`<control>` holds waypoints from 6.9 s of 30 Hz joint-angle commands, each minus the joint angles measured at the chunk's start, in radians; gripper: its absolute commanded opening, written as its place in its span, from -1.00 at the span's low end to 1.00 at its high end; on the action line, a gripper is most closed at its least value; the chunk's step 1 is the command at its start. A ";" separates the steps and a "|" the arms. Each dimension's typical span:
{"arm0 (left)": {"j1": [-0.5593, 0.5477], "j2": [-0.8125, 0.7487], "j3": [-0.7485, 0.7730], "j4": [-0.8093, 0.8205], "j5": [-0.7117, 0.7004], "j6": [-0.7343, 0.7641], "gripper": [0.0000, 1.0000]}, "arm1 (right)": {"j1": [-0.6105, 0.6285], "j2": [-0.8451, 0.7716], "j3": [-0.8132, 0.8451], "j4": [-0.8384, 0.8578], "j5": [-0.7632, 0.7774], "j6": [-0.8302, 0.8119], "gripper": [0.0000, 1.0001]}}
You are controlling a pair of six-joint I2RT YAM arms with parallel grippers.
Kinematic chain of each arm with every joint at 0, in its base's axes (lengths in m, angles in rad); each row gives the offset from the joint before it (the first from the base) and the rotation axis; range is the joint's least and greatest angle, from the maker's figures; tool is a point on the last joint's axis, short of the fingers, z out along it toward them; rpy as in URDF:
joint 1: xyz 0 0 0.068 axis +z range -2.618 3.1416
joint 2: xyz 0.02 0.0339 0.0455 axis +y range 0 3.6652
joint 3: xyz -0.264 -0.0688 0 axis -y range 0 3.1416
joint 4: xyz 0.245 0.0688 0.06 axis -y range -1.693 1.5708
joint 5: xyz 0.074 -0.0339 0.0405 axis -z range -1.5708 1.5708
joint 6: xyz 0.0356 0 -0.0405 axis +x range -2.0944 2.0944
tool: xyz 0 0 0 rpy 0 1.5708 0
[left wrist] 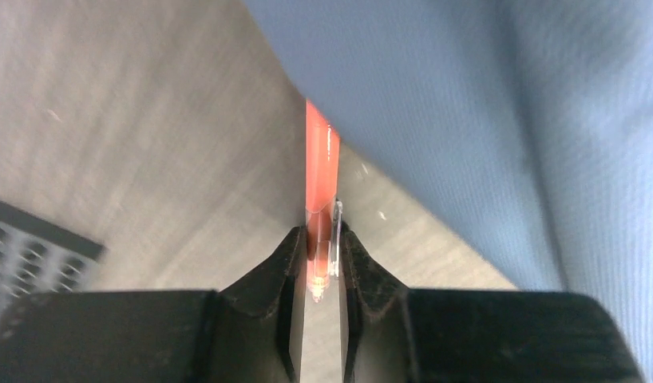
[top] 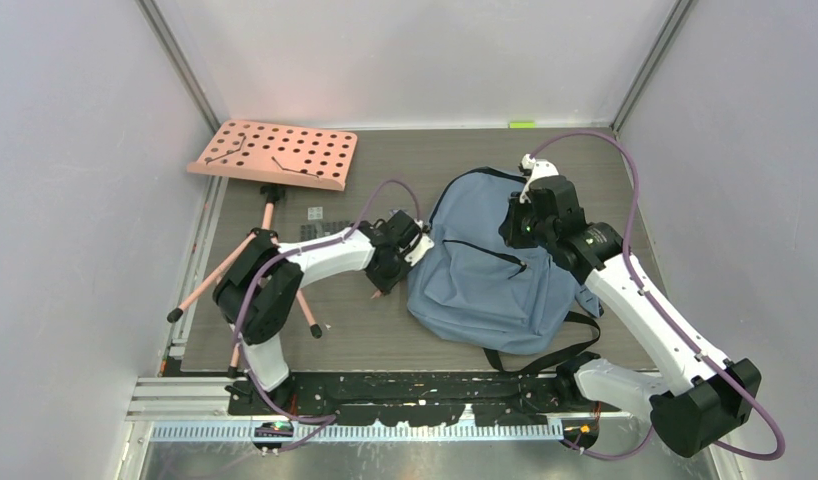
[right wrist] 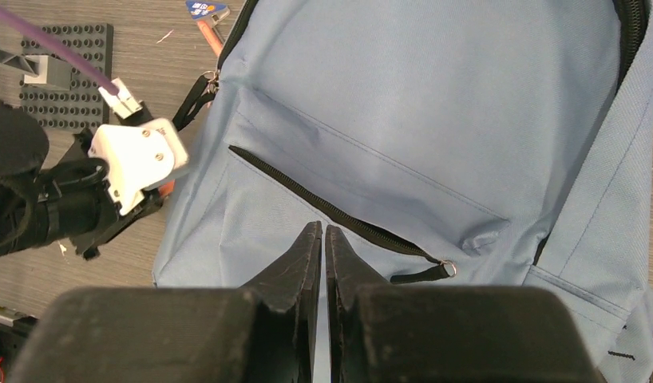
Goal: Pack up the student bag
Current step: Pick up the stationery from the center of the board, then place the stationery in the student bag.
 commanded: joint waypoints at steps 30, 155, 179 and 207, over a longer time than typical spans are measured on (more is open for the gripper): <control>-0.014 -0.717 -0.323 0.492 0.341 -0.750 -0.92 | 0.208 0.095 0.042 0.284 -0.341 0.440 0.20; -0.027 -0.355 -0.394 0.605 0.330 -0.888 -0.25 | -0.065 0.477 0.250 -0.217 -0.360 -0.119 0.06; -0.027 -0.362 -0.383 0.559 0.316 -0.866 -0.25 | -0.066 0.653 0.426 -0.112 -0.234 -0.118 -0.11; -0.027 -0.368 -0.383 0.576 0.315 -0.863 -0.26 | 0.000 0.431 0.136 -0.166 -0.383 -0.100 -0.88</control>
